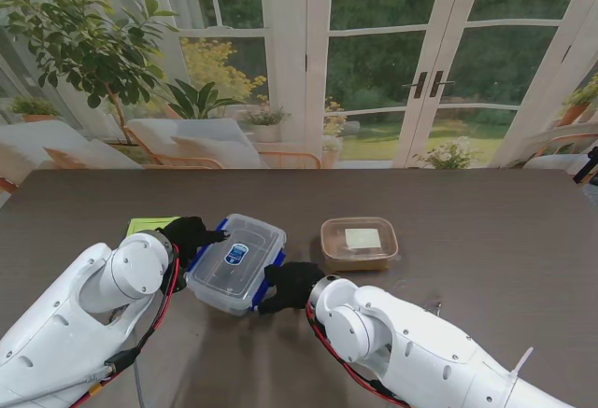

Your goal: Pair container bodies with their lids

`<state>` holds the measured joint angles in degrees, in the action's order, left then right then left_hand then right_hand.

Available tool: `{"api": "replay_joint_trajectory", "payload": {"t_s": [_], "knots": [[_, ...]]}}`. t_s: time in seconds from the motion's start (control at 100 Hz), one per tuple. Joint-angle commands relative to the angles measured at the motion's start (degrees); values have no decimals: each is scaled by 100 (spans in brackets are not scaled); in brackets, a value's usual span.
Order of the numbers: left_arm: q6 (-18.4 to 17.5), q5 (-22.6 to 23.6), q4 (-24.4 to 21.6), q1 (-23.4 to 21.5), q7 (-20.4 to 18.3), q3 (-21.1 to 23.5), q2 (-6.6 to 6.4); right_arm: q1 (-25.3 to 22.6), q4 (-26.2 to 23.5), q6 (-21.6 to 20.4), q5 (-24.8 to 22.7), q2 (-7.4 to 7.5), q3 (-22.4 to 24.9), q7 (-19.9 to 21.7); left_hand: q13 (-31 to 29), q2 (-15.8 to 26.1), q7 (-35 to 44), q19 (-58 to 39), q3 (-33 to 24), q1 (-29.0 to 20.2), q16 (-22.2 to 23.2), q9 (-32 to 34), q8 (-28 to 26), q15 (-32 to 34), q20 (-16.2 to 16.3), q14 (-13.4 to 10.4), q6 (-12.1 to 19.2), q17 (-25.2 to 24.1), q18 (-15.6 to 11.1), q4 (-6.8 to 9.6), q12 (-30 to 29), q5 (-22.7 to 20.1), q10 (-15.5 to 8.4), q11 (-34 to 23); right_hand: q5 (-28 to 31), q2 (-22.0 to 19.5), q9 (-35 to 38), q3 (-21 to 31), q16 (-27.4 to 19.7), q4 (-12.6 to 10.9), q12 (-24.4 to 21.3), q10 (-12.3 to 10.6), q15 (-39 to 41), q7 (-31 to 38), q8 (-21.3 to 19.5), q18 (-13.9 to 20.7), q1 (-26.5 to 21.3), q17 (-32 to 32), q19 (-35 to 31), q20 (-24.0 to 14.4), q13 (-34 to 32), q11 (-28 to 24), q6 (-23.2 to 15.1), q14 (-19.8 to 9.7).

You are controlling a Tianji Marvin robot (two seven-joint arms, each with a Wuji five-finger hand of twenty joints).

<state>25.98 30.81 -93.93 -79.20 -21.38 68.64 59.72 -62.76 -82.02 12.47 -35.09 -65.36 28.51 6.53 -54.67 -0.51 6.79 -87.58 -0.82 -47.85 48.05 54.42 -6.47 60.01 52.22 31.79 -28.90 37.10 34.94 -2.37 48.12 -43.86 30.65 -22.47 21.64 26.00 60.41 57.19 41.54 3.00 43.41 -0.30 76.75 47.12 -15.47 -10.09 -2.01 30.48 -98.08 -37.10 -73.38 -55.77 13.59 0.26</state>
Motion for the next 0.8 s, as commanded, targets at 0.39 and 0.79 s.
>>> {"api": "replay_joint_trajectory", "payload": {"t_s": [0.39, 0.79], "knots": [[-40, 222, -88, 282, -553, -241, -69, -185, -249, -53, -73, 89, 439, 218, -257, -65, 269, -361, 40, -23, 54, 322, -151, 390, -45, 44, 706, 247, -113, 82, 281, -317, -435, -497, -128, -119, -173, -133, -105, -107, -50, -55, -148, -278, 13, -91, 80, 2457, -218, -100, -211, 141, -856, -33], [-1240, 869, 97, 363, -244, -276, -32, -225, -205, 299, -19, 46, 649, 115, -544, -1334, 414, -872, -2788, 993, -100, 496, -202, 718, -573, -634, 1383, 560, -569, -120, 272, -631, -1016, -775, -531, -146, -298, -28, -105, -138, -95, -27, -152, -315, 21, -108, 27, 2532, -216, -92, -211, 173, -885, 25]]}}
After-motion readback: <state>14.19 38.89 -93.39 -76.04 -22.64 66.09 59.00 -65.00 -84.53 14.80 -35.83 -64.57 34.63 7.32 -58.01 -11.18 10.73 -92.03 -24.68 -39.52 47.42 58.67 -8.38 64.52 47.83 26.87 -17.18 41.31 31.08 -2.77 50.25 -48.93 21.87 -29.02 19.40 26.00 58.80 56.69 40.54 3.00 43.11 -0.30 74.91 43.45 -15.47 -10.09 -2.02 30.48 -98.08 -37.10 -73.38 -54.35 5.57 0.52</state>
